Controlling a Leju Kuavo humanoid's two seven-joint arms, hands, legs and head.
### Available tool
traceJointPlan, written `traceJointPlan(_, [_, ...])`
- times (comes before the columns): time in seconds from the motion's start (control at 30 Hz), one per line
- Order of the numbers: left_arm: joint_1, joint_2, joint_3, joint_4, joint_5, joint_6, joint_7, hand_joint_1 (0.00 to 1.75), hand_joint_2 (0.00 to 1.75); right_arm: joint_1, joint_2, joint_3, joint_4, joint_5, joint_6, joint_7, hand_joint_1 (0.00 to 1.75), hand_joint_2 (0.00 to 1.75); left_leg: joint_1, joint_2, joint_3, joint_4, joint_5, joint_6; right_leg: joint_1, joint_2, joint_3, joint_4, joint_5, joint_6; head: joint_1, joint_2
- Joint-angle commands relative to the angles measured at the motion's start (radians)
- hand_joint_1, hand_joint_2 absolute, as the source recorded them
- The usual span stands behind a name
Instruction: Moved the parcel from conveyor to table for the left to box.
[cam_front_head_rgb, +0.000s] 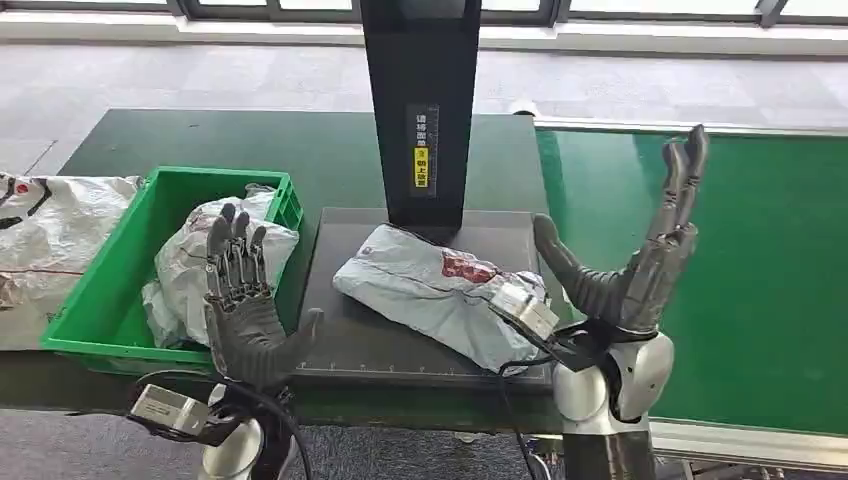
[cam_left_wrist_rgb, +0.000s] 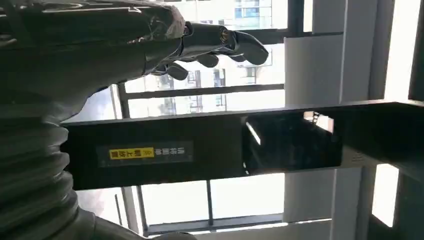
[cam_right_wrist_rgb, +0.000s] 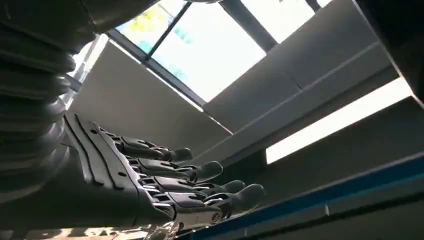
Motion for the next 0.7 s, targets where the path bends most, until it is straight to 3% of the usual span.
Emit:
traceJointPlan(0.03, [-0.320, 0.013, -0.008, 0.659, -0.221, 0.149, 0.003, 0.00, 1.75, 0.142, 0.003, 0.047, -0.380, -0.203, 0.005, -0.139, 0.00, 1.75, 0.000, -0.011, 0.001, -0.003, 0.003, 0.000, 0.000, -0.011, 0.005, -0.003, -0.001, 0.000, 0.000, 0.000])
traceJointPlan(0.27, [-0.320, 0.013, -0.008, 0.659, -0.221, 0.149, 0.003, 0.00, 1.75, 0.142, 0.003, 0.047, -0.380, -0.203, 0.005, -0.139, 0.00, 1.75, 0.000, 0.000, 0.002, -0.002, 0.001, 0.000, 0.000, 0.002, 0.003, -0.002, 0.002, 0.000, 0.000, 0.000])
traceJointPlan(0.4, [-0.478, -0.027, -0.005, 0.935, -0.254, 0.145, 0.003, 0.00, 1.75, 0.112, 0.003, 0.130, -0.379, -0.183, 0.005, -0.139, 0.00, 1.75, 0.000, -0.001, 0.002, -0.001, 0.001, 0.000, 0.000, 0.001, 0.002, -0.001, 0.002, 0.000, 0.000, 0.000])
traceJointPlan(0.6, [-0.589, -0.062, -0.050, 1.174, -0.295, 0.240, 0.003, 0.00, 1.75, 0.080, 0.003, 0.177, -0.332, -0.183, 0.005, -0.139, 0.00, 1.75, 0.001, -0.003, 0.001, -0.001, 0.002, 0.000, 0.001, -0.001, 0.003, -0.002, 0.003, 0.000, 0.000, 0.000])
traceJointPlan(0.7, [-0.624, -0.062, -0.118, 1.260, -0.312, 0.283, 0.064, 0.00, 1.75, 0.057, 0.003, 0.199, -0.301, -0.187, 0.005, -0.139, 0.00, 1.75, 0.000, 0.000, 0.002, -0.002, 0.003, 0.000, 0.000, 0.002, 0.003, -0.003, 0.003, 0.000, 0.000, 0.000])
